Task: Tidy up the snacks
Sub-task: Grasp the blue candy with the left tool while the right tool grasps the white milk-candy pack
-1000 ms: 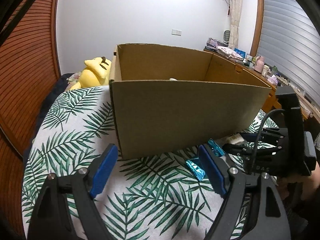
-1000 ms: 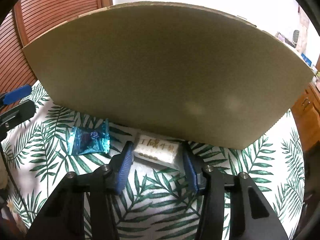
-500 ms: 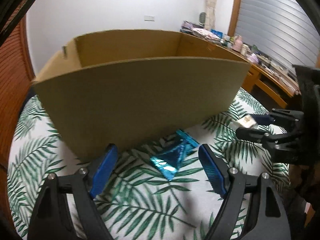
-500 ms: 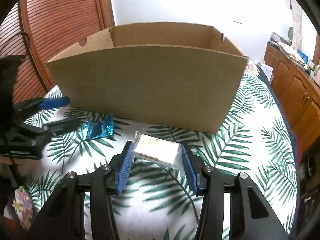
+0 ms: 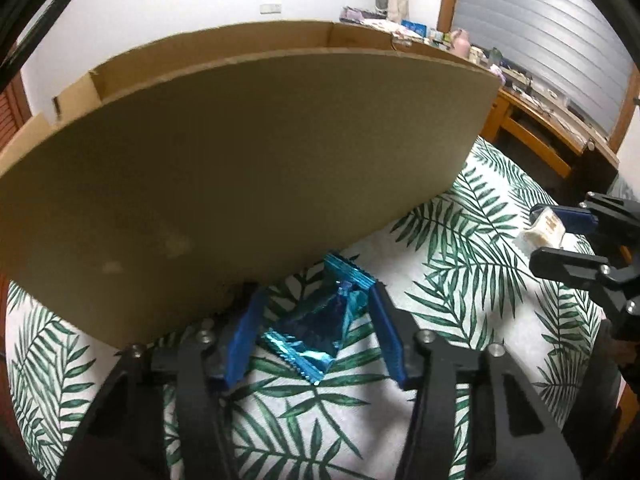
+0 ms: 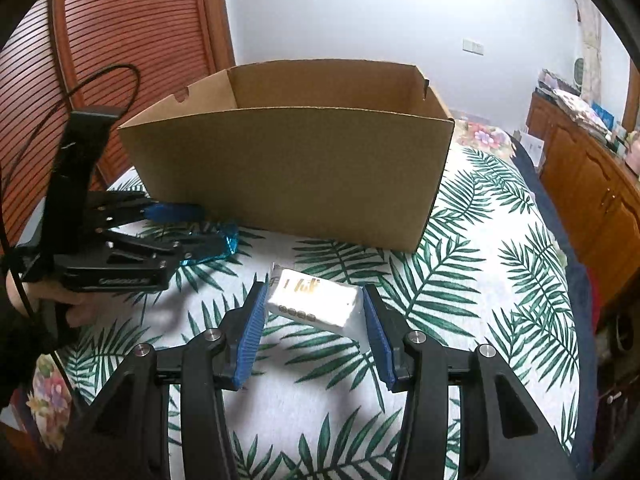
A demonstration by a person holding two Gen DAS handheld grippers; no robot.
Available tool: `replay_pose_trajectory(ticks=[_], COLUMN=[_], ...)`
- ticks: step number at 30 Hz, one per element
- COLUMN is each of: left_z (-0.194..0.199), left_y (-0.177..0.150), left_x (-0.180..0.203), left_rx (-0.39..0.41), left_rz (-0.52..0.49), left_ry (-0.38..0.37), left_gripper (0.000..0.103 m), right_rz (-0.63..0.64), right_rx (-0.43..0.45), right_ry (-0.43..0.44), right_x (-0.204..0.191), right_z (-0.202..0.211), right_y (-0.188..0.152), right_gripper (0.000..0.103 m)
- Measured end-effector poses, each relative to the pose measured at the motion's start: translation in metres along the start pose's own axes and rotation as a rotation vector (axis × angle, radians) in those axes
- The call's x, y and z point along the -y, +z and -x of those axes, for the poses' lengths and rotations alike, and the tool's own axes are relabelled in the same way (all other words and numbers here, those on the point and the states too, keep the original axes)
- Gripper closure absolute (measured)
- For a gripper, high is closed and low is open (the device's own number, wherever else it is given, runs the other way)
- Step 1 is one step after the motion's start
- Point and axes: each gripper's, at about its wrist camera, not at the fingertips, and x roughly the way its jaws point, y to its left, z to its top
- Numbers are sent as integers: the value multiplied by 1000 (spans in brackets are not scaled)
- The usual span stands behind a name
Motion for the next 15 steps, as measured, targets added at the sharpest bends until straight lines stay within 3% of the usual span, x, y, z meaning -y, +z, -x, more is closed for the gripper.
replay_pose_trajectory(ticks=[6, 15], left_z=[-5, -2], left_y=[-1, -8], left_x=[4, 8], left_rx=[-18, -32], left_rz=[-16, -11], left_ry=[-3, 30], left_gripper=[59, 83], right_rz=[7, 19], right_rx=[18, 31], right_ry=[5, 1], right_x=[-6, -9], right_z=[13, 26], right_y=[-4, -7], right_gripper=[55, 55])
